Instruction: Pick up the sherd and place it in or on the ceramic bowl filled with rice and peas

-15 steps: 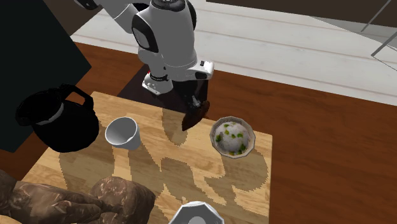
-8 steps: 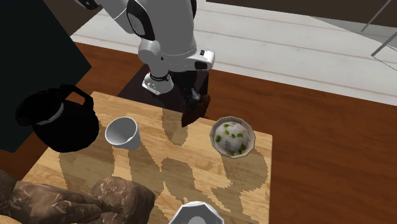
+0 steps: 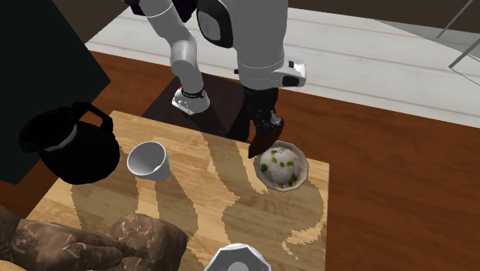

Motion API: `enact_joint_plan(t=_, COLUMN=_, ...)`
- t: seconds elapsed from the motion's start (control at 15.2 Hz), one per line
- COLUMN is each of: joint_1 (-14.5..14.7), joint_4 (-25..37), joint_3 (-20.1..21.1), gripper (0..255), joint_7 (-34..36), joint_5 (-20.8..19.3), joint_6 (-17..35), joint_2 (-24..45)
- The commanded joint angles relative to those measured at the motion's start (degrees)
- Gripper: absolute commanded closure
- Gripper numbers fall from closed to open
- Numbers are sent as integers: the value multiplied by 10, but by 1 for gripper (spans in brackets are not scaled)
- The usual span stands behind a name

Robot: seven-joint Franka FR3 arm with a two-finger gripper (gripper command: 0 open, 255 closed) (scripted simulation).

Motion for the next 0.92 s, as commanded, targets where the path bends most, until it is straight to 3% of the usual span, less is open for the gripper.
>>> enact_joint_plan(t=0.0, joint_1=24, joint_4=41, joint_3=-29, gripper=255, joint_7=-18, joint_5=51, joint_6=-2, joint_2=59)
enact_joint_plan(t=0.13, joint_1=35, joint_4=90, joint_3=-61, gripper=255, joint_7=-53, joint_5=125, joint_6=-10, joint_2=136)
enact_joint_plan(t=0.26, joint_1=14, joint_4=147, joint_3=-72, gripper=255, joint_7=-90, joint_5=207, joint_6=-30, joint_2=221)
enact_joint_plan(t=0.86, joint_1=14, joint_4=70, joint_3=-58, gripper=255, joint_7=-83, joint_5=195, joint_6=43, joint_2=208)
